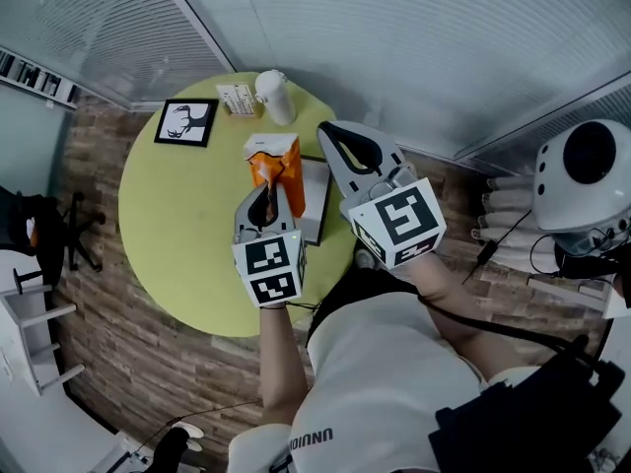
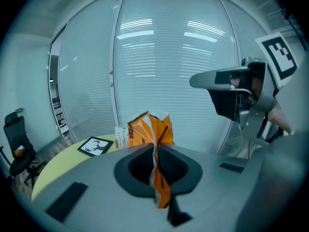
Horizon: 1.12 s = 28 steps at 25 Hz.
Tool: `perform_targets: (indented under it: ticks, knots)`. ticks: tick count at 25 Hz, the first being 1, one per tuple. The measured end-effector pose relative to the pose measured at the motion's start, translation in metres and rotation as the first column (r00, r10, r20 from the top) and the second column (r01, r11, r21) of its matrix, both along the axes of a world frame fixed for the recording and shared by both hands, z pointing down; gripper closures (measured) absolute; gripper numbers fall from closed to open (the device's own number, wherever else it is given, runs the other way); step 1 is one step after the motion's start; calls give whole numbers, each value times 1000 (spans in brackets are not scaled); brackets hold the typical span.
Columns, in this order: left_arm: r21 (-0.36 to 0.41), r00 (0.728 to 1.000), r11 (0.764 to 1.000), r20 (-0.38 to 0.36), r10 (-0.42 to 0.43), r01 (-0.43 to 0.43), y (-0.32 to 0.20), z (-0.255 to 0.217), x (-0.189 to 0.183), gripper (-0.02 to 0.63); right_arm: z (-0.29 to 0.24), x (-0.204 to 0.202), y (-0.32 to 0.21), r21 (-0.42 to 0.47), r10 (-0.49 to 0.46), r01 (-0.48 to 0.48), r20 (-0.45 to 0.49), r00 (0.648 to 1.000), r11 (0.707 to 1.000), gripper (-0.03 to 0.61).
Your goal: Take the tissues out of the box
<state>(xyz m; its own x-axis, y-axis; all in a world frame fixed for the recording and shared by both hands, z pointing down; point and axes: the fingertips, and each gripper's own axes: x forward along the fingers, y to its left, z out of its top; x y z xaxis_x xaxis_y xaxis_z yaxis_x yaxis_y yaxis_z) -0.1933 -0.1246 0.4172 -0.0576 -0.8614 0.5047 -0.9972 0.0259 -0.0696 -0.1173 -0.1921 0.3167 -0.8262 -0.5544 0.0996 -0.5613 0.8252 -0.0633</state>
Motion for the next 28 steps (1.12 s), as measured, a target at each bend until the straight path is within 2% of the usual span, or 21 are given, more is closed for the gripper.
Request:
perform_targets:
  ticks: [3,9,28]
  knots:
    - [66,1000,998,23,-21,20,-1,-20,-5,600,-5,-2,1,14,-3,3,6,1000,1000,560]
    - [150,998,988,45,-48,41,-3,-49,-8,600,-9,-5,3,28,-14,14,17,1000,1000,560]
    - [319,991,944,70,-112,84,0,-97,-14,600,-18,-8,10,73,-28,26,25,999,997,560]
